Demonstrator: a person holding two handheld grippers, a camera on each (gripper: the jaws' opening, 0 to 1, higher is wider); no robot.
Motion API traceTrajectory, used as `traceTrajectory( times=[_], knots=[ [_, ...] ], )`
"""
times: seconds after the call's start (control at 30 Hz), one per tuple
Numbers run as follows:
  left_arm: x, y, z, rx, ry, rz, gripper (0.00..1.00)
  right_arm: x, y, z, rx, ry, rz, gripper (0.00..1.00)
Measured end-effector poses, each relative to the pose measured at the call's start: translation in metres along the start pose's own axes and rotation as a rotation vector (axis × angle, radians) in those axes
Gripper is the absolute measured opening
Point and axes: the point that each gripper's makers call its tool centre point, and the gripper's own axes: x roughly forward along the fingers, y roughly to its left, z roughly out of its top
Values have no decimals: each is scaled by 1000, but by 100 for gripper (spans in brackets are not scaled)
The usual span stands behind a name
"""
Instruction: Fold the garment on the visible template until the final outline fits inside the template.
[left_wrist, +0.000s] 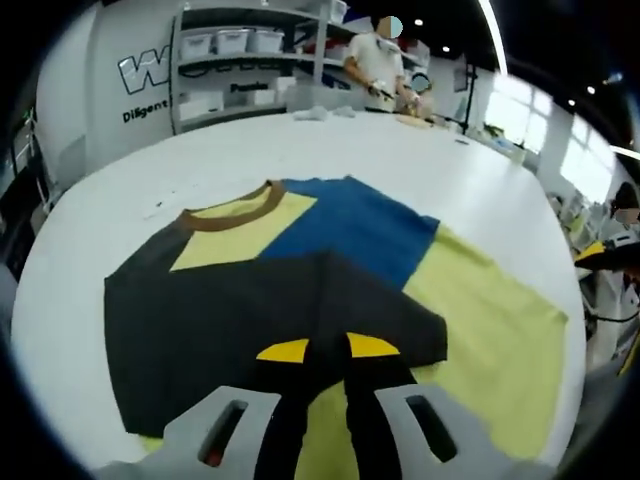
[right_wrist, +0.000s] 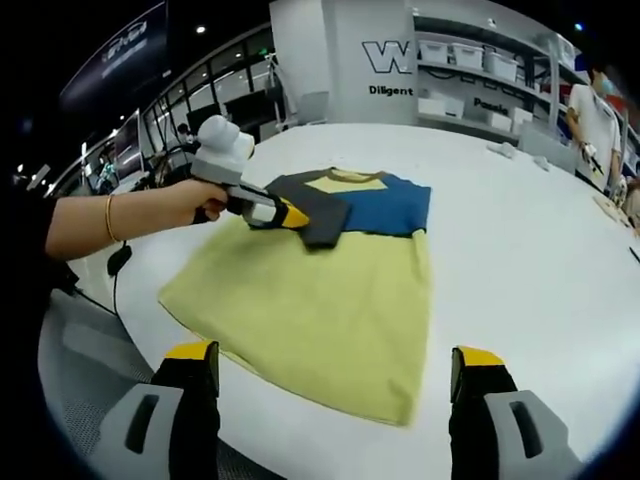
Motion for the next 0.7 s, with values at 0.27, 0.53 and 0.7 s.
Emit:
traceTrajectory(
  times=[0.27,0.53,0.7],
  knots=[
    [-6,-11,14,-8,-22,-44,0,1,-1,2,8,-8,1,93],
    [-6,-39,41,30,-70,-119,0,2,-1,0,9,-4,2,93],
    [-4,-55,59,46,-84,-152,0,2,-5,-1,7,-2,-16,93]
  ],
)
